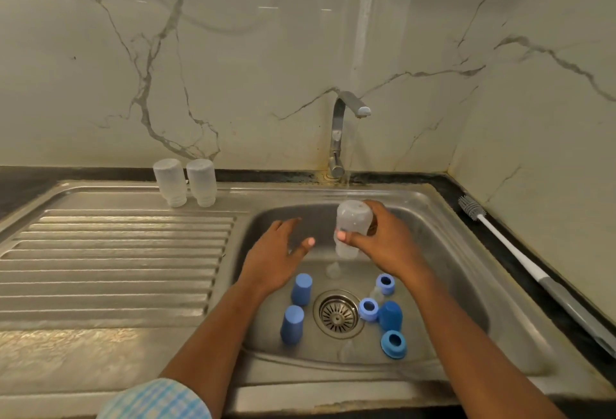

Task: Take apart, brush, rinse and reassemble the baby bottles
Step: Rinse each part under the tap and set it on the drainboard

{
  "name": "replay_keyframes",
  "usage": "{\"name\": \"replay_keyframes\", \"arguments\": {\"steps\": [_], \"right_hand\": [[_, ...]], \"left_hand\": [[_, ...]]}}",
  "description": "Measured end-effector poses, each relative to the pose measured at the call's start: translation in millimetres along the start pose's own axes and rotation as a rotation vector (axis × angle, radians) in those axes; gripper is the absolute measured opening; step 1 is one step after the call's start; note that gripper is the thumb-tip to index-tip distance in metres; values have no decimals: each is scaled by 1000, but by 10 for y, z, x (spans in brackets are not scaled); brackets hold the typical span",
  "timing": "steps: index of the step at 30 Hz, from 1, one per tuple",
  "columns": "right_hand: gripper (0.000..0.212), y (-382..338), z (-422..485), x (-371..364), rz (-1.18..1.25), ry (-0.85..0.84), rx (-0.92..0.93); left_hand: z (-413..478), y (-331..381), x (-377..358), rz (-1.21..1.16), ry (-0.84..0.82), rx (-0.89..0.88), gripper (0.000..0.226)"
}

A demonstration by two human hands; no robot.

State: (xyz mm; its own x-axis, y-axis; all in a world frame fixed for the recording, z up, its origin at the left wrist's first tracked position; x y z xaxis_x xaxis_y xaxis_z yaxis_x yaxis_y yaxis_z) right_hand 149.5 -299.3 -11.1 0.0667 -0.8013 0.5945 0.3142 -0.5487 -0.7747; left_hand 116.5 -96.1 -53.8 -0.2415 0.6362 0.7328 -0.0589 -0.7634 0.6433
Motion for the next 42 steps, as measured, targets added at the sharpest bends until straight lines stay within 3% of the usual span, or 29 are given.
{"name": "replay_keyframes", "arguments": {"steps": [3,16,19,22,24,26,27,29,31,33,35,36,37,39,40,42], "right_hand": [[58,178,4,-44,4,28,-32],[60,226,118,72,-68,107,-102],[65,-142,63,267,-4,260,44],[69,-452,-131,451,72,542,263],[65,-255,-92,276,-21,446,154],[50,177,-11,-65,-177,85,-174],[43,279,22,-93,-204,57,-232],[46,157,61,100,-96,267,-149],[60,-85,36,327,25,538,83],[61,-45,28,256,-72,504,109],[54,281,60,-56,-217,180,-174],[50,344,64,-97,-259,149,-225],[50,284,78,-20,-275,218,-208],[57,16,54,284,-141,571,29],[60,-57,29,348,-89,640,132],[55,20,33,253,-78,488,83]], "left_hand": [[42,-60,-110,114,-60,-15,59],[140,-30,-186,203,-44,-37,41],[134,-30,-167,198,-36,-31,40],[131,-18,-158,174,-29,-30,38],[122,-10,-149,165,-25,-33,37],[105,-11,-142,158,-26,-34,36],[101,-10,-133,157,-22,-33,36],[112,-17,-106,154,-8,-27,35],[128,-20,-97,147,3,-22,34],[131,-10,-118,156,-14,-25,33],[110,5,-137,166,-31,-31,33],[97,-2,-129,164,-26,-28,33],[95,-7,-110,159,-16,-22,33],[99,-14,-76,148,-1,-14,33],[104,-17,-74,146,1,-14,32],[107,0,-90,160,-13,-21,31]]}}
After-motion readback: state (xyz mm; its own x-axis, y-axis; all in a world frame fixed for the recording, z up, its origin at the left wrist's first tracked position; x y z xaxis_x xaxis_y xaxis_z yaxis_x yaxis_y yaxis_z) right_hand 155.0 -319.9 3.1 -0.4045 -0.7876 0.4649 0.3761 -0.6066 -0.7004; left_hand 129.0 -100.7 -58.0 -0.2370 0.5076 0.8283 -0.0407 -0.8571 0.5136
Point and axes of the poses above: each hand's wrist, its own z-axis towards the middle knuckle, its own x-axis out of the back of the hand, y = z × x, the point moved 5 cm from there along z, towards the middle knuckle, and after that the axes turned 2 degrees about -y, right-handed, at the moved point
